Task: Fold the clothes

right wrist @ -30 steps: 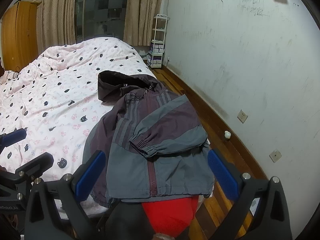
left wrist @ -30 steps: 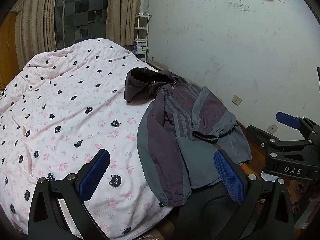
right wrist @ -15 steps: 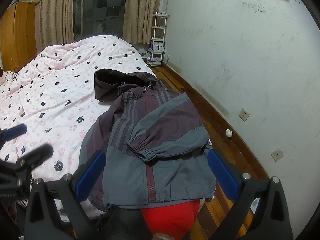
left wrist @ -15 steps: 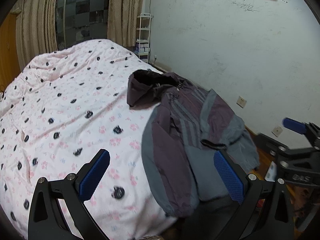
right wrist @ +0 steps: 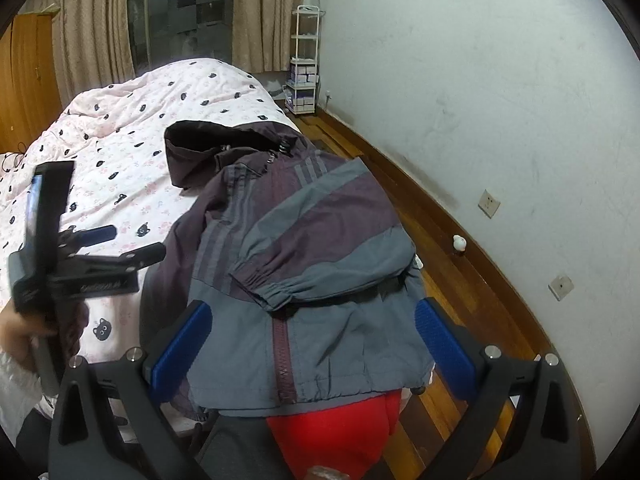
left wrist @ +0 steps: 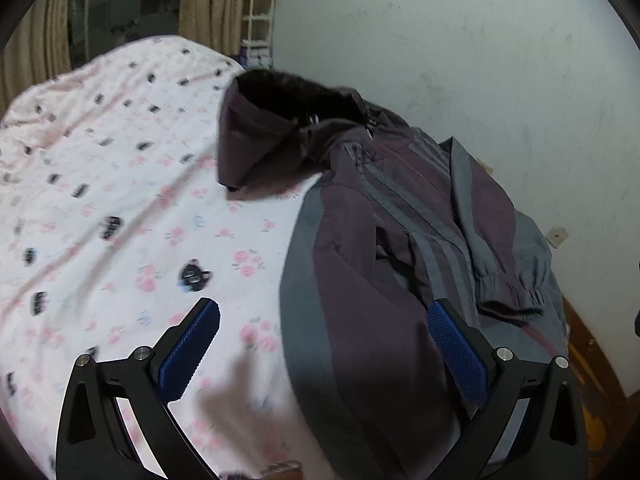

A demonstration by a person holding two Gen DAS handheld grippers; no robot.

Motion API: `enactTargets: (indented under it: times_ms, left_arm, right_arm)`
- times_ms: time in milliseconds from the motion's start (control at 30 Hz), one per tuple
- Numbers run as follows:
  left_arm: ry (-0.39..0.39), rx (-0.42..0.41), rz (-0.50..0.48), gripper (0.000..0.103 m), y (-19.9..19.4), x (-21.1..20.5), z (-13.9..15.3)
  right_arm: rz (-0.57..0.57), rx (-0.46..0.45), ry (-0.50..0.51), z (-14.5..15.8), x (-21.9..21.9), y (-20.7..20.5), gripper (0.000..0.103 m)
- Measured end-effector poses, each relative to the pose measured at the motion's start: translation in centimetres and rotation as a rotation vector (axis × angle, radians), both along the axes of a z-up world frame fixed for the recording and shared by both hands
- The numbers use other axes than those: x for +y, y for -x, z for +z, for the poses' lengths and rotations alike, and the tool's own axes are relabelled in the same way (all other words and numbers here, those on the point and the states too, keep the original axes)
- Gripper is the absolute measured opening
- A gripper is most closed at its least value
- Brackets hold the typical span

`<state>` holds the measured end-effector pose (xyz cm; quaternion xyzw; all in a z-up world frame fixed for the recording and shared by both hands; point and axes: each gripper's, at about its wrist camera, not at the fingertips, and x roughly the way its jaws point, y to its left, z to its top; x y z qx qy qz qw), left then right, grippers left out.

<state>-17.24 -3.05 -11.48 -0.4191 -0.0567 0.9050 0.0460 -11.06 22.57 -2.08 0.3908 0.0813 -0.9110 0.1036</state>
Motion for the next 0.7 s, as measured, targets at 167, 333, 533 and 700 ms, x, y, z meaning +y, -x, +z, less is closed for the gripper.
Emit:
enactTargets:
  times_ms: [167,333,533,700]
  left_arm:
    - [-0.026,-0.052,-0.032,0.103,3.3,-0.9,-2.5]
    - [-0.057,-0.067,-0.031,0.103,3.8,-1.2,-3.3]
    - [-0.177,-0.108,-0.038,0.102,4.2,-2.2,-4.7]
    - [-0.23,-0.106,-0.038,0.091,4.2,-2.6,-5.3]
  right_arm:
    - [-0.01,-0.005,-0.009,-0.4,0.5,0.7,0.103]
    - [-0.014,-0.007,0.008,-0.8,0.5,1.3,0.103]
    - [-0.009,-0.019,0.015,-1.0,0.1,1.7,0.103]
    - [-0.004,-0.031,0.009,-1.3,-0.1,2.0,0.103]
